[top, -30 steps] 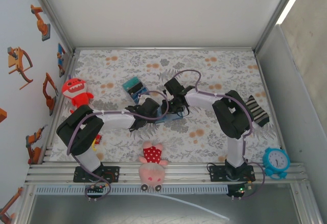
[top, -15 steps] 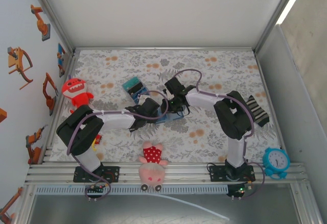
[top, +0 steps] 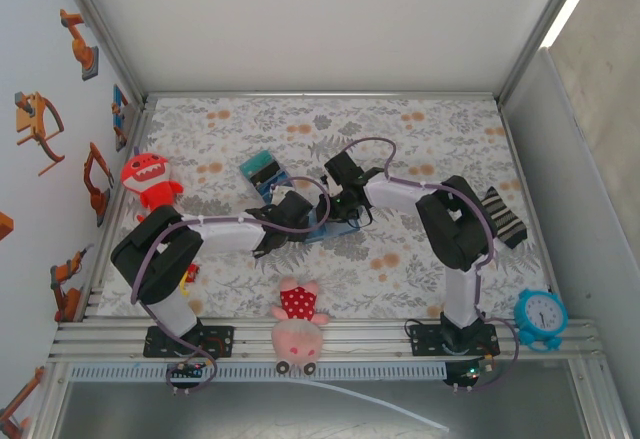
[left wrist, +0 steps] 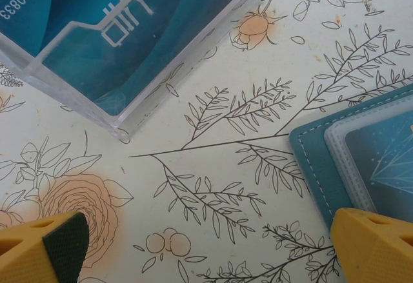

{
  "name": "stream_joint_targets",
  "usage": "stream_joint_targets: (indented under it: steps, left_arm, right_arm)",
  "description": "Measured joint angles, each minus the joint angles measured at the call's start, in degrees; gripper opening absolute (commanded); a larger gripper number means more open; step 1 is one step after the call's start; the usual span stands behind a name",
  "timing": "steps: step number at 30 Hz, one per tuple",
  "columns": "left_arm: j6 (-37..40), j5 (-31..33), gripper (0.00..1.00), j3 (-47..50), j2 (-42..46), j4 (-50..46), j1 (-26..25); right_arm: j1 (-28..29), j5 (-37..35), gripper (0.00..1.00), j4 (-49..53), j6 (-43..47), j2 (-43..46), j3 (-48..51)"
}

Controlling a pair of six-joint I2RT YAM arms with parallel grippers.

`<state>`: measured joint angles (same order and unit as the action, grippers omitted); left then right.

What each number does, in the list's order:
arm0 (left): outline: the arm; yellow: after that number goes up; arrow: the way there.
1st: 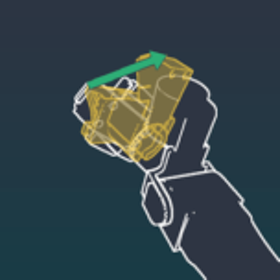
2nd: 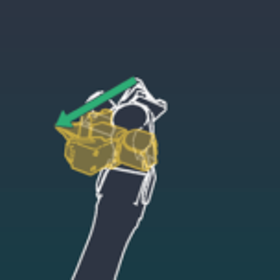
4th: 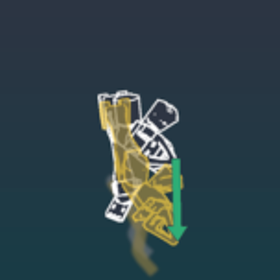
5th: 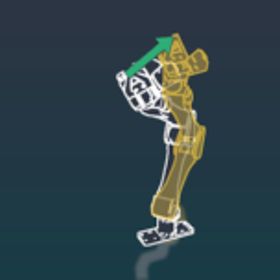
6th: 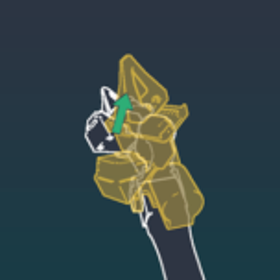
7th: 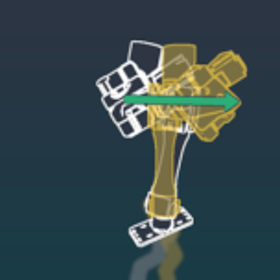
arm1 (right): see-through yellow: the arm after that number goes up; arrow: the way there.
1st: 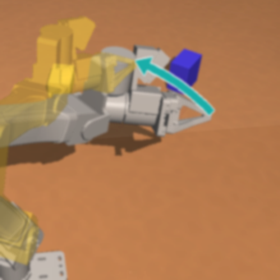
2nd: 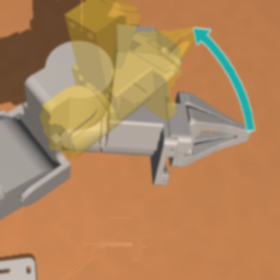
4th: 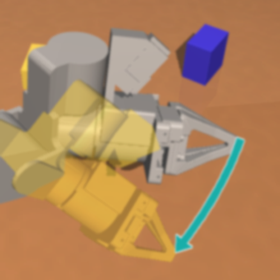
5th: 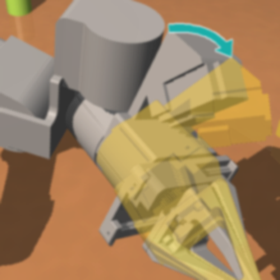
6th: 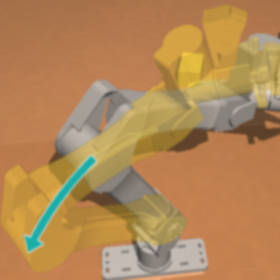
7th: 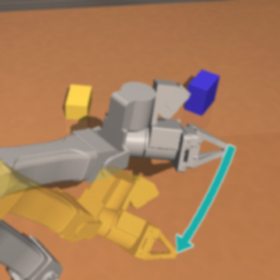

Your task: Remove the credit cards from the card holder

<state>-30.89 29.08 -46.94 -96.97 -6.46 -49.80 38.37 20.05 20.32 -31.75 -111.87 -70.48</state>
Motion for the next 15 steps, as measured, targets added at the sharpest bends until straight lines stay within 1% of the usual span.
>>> stream_joint_targets:
  steps: [6, 15]
  left_arm:
    - [0.00, 0.00, 0.97, -0.37, -0.22, -0.48, 0.00]
    - [0.02, 0.07, 0.97, -0.55, -0.22, -1.11, 0.00]
  right_arm:
    - [-0.22, 1.42, 0.16, -0.90, -0.39, 0.00, 0.37]
    - [-1.62, 5.11, 0.08, -4.94, -2.03, 0.09, 2.82]
